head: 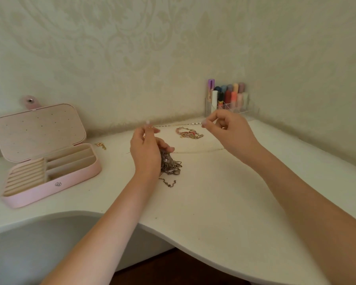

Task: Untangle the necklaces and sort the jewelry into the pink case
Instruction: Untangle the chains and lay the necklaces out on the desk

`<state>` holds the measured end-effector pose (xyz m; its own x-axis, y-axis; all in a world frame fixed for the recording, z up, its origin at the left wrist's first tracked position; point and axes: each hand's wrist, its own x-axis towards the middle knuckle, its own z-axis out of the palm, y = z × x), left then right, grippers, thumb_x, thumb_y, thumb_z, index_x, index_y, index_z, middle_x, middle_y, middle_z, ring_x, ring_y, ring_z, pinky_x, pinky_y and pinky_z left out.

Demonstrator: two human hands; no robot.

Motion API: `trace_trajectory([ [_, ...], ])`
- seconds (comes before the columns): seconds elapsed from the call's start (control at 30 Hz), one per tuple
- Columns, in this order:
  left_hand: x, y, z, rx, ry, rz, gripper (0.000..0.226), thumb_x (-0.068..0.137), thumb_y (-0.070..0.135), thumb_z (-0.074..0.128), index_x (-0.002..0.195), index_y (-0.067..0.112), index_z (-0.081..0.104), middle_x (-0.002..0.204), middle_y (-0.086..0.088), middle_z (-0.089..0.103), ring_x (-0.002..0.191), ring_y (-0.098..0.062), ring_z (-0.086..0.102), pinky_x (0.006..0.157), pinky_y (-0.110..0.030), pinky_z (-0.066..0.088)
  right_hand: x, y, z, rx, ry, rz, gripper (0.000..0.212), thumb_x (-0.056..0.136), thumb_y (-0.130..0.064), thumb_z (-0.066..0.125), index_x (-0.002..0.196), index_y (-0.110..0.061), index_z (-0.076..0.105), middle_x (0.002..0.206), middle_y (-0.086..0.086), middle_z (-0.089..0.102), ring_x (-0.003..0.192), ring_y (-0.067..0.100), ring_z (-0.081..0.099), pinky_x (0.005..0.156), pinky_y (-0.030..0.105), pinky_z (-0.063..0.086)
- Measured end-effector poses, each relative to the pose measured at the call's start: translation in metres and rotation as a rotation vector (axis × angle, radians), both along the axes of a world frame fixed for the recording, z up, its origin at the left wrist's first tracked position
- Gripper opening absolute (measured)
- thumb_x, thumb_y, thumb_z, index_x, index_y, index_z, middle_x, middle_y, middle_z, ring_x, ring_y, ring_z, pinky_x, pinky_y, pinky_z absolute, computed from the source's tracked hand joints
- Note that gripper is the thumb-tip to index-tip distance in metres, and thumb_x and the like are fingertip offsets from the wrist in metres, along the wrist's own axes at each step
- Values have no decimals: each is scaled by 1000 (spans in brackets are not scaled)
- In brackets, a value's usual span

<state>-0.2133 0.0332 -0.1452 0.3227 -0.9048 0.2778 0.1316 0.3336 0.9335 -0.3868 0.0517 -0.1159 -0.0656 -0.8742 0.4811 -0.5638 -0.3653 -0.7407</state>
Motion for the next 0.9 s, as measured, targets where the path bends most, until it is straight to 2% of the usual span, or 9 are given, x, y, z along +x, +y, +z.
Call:
trace_trajectory([
  [0.1,1,-2,-1,26,-34,39,46,96,46,43,70,10,54,34,5,41,35,-13,48,62,-40,53,-3,-3,-4,-104,162,-171,14,92,-35,56,84,-24,59,52,-6,40,51,11,40,55,29,35],
  [0.23,7,-4,1,86,68,74,51,98,46,39,64,10,54,35,4,38,36,-14,43,50,-31,53,-12,-6,-1,-159,-28,-261,12,94,-26,53,86,-18,56,55,-4,39,46,7,37,48,22,31],
  [0.3,10,-5,-1,92,-82,142,40,96,33,42,63,14,55,44,2,41,42,-15,40,49,-27,44,-14,-5,3,-80,-220,-151,12,94,-21,54,83,-17,56,56,-1,40,39,4,34,40,13,29],
  [0.43,6,-1,-5,119,-488,175,16,87,26,50,75,23,61,66,7,55,63,-17,51,59,-29,36,-11,-2,7,70,-326,35,9,93,-19,56,85,-16,59,57,-1,50,45,11,43,42,21,35],
  [0.5,2,4,-4,48,-570,97,13,83,16,52,85,24,62,75,8,60,72,-10,56,64,-27,41,-8,-1,8,99,-328,101,8,92,-19,58,86,-15,62,61,-4,58,50,10,53,48,19,42],
  [0.63,-11,12,-4,-120,-613,-213,31,84,8,59,111,24,60,103,13,67,84,5,56,67,-2,39,-3,2,10,122,-324,254,9,89,-20,64,85,-13,68,67,-6,67,62,7,62,61,15,50],
  [0.73,-30,13,0,-35,-483,-527,41,87,18,65,125,22,50,117,6,66,110,-1,58,88,-11,44,0,5,11,92,-320,299,9,87,-18,65,86,-10,69,74,-5,67,69,2,61,64,10,46],
  [0.8,-46,14,5,11,-404,-664,38,91,18,59,127,15,47,109,1,69,105,-5,63,93,-18,46,-2,6,15,90,-401,301,8,87,-20,64,81,-17,69,72,-10,65,70,2,60,64,10,45],
  [0.9,-64,15,9,2,-293,-690,20,98,14,46,116,9,53,72,1,65,68,-12,66,84,-28,52,-13,4,17,80,-570,249,10,89,-23,62,82,-23,69,73,-11,64,69,5,57,62,14,45],
])
